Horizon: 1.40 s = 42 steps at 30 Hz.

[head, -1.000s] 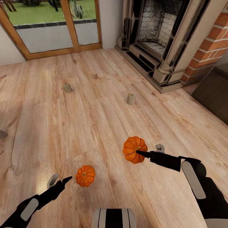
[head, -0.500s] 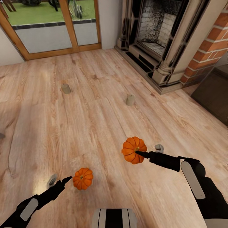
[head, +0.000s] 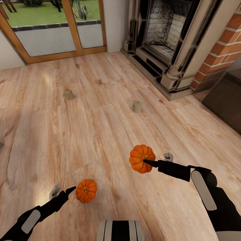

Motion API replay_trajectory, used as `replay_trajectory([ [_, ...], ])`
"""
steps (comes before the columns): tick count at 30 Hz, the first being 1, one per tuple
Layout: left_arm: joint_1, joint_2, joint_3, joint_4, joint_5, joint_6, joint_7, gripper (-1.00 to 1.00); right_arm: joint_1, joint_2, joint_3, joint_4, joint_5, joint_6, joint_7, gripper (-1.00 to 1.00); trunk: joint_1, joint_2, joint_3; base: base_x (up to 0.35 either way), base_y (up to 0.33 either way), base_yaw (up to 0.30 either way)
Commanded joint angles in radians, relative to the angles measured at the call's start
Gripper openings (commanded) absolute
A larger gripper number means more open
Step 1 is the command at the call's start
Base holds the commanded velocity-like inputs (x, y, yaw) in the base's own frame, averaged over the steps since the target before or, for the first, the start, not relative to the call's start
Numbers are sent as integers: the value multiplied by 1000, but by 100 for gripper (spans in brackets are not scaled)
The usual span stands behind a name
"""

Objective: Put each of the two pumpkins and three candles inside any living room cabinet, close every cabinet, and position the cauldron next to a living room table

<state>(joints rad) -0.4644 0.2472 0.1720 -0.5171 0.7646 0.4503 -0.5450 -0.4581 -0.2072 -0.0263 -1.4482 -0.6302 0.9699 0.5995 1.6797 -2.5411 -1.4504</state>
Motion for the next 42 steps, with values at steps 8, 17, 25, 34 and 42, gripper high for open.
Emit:
replay_trajectory([
  [8,0,-1,3,0,6,7,0,100,-1,0,-1,0,1,4,5,-100,0,0,-1,119,0,0],
  [17,0,-1,4,1,6,7,-1,100,-1,0,0,0,1,4,5,-100,0,0,-1,27,0,0],
  [25,0,0,4,2,6,8,0,100,-1,0,0,0,1,4,5,-100,0,0,-1,1,0,0],
  [34,0,0,4,3,6,8,0,100,-1,0,0,0,1,4,5,-100,0,0,-1,79,0,0],
  [42,0,0,6,0,6,8,-7,100,-1,0,0,0,1,4,5,-100,0,0,-1,4,0,0],
])
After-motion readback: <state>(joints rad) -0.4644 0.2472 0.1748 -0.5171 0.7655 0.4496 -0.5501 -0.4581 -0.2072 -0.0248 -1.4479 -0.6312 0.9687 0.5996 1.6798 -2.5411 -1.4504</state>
